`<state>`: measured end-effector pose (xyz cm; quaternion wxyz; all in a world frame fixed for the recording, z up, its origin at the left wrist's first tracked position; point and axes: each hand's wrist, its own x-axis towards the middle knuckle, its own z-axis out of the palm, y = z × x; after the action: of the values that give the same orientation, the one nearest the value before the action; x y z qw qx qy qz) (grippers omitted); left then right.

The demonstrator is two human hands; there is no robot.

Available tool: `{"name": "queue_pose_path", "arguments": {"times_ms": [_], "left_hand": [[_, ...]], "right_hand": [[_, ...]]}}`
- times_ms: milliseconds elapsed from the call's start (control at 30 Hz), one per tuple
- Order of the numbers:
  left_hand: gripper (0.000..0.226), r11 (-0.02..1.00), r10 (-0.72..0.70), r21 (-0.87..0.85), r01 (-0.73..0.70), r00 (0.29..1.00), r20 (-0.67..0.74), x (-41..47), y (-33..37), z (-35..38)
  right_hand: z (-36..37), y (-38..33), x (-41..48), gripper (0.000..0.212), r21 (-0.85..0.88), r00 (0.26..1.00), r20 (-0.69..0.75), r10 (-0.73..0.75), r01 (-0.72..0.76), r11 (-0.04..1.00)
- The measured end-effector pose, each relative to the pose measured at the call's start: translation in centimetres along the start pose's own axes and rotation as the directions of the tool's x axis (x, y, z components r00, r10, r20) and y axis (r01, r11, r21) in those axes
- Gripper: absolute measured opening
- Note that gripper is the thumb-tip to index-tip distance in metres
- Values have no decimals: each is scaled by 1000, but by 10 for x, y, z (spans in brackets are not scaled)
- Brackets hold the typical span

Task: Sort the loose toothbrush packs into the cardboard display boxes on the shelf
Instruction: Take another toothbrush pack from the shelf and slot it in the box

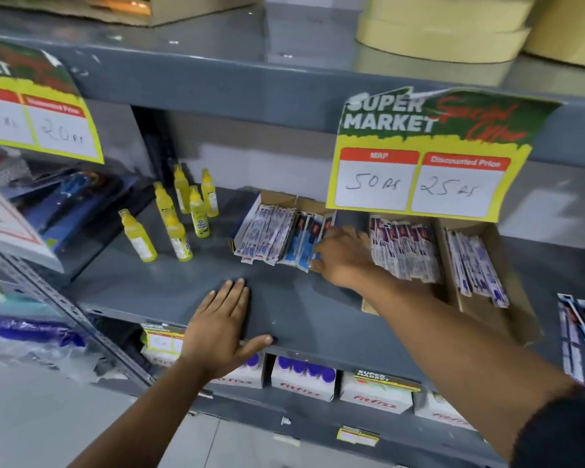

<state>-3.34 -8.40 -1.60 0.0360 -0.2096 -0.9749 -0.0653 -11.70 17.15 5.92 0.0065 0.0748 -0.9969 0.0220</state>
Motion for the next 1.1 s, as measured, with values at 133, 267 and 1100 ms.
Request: {"name": "queue_pose_path", "arguments": {"times_ms": [133,267,1100], "left_hand": [[102,998,-6,58,4,999,37,0,-1,3],[106,996,-10,93,5,999,49,1,-1,3],[107,996,-21,84,19,1000,23,6,0,8]], "right_hand": [[-10,29,-40,32,189,973,-230,-7,52,981],[-20,113,-116,25,272,910,-347,225,-132,953],[21,303,-313,23,449,299,-44,953,-846,286]]}}
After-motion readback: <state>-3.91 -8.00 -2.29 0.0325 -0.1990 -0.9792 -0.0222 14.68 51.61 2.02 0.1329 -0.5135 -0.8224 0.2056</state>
